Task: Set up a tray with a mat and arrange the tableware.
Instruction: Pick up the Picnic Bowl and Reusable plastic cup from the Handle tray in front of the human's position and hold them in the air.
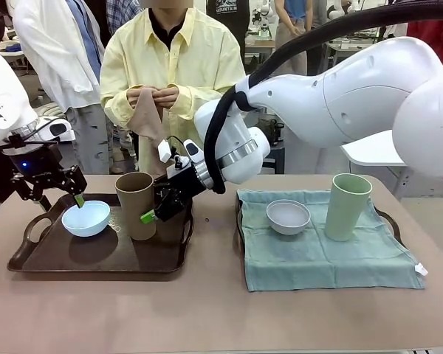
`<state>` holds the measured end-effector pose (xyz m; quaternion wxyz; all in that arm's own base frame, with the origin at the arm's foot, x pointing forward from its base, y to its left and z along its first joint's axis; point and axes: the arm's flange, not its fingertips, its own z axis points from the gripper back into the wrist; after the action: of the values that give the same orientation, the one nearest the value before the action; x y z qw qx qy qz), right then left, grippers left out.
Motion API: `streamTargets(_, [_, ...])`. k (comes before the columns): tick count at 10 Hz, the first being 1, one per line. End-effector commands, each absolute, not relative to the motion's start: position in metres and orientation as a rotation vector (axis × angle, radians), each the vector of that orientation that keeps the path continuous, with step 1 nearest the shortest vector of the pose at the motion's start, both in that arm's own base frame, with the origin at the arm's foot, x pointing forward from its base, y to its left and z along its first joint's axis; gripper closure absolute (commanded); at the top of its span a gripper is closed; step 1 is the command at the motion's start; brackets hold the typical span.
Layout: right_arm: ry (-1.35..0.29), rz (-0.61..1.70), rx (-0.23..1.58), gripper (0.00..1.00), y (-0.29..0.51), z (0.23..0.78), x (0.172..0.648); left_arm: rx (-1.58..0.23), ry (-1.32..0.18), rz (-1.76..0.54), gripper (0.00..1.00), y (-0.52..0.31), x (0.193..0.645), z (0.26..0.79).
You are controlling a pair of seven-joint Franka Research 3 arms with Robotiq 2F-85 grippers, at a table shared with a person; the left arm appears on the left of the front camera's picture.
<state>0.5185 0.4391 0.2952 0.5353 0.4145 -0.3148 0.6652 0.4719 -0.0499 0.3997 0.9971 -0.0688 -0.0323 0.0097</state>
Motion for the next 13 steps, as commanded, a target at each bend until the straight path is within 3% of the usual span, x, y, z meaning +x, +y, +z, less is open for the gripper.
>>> streamTargets(1, [-0.782,1.577,0.987,0.0,0.448,0.291,0.521,-0.093,-0.076,0.017,0.15,-0.056,0.476,0.384])
streamTargets(6, [-0.766,1.562,1.016,0.0,0.462,0.284,0.526,-0.095,-0.005,-0.001,0.15,-0.051,0.506,0.349])
streamTargets(12, [-0.75,1.537,1.051,0.0,0.46,0.282,0.529,-0.06,0.0,0.037,0.15,-0.045,0.525,0.344])
streamTargets(13, [-0.75,1.535,1.054,0.52,0.459,0.282,0.53,-0.065,0.005,0.03,0.44,-0.046,0.523,0.345])
